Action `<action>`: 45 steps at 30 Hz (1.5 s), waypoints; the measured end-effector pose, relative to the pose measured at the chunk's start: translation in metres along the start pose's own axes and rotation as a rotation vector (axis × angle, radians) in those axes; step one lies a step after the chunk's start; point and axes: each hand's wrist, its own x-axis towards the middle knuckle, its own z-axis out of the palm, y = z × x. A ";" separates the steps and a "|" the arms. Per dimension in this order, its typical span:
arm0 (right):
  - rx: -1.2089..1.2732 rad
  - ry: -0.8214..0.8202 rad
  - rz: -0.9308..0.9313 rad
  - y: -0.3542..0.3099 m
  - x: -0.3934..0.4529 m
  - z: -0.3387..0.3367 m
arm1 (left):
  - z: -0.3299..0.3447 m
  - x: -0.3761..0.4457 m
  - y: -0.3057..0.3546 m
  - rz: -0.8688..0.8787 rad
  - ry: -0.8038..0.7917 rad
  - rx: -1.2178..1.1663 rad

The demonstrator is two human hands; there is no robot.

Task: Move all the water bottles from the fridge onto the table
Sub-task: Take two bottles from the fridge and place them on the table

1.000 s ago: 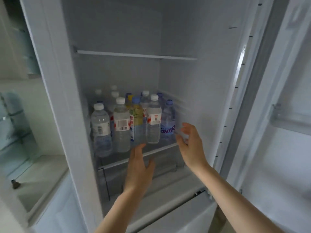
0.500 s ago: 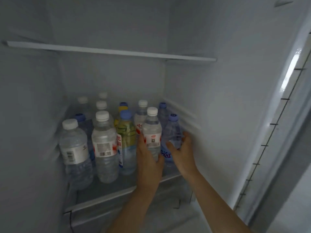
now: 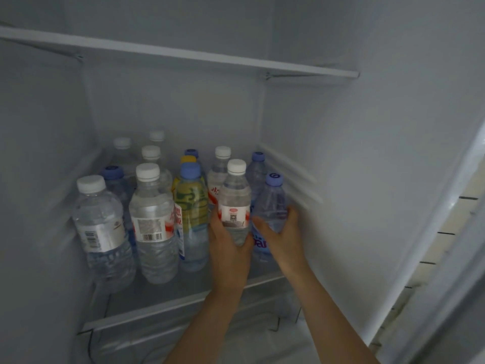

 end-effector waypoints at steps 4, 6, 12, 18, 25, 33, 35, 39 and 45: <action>0.030 0.023 -0.008 -0.004 -0.012 -0.006 | -0.006 -0.010 0.007 0.027 0.006 0.008; 0.041 0.050 -0.036 -0.008 -0.024 -0.010 | -0.011 -0.017 0.011 0.025 -0.007 0.001; 0.050 0.094 -0.119 -0.035 -0.069 -0.028 | -0.035 -0.048 0.037 -0.006 -0.036 -0.046; 0.053 0.137 -0.170 -0.072 -0.131 -0.056 | -0.081 -0.085 0.082 -0.006 -0.051 -0.064; 0.016 0.265 -0.181 -0.104 -0.241 -0.084 | -0.142 -0.163 0.127 -0.023 -0.116 -0.035; -0.065 0.388 -0.031 -0.125 -0.390 -0.136 | -0.184 -0.277 0.151 -0.012 -0.297 -0.049; -0.090 0.437 0.020 -0.129 -0.425 -0.154 | -0.186 -0.307 0.156 -0.020 -0.375 -0.059; -0.131 0.528 0.131 -0.126 -0.484 -0.195 | -0.176 -0.365 0.166 -0.037 -0.551 -0.070; -0.124 0.700 0.274 -0.115 -0.569 -0.276 | -0.143 -0.467 0.193 -0.073 -0.781 -0.077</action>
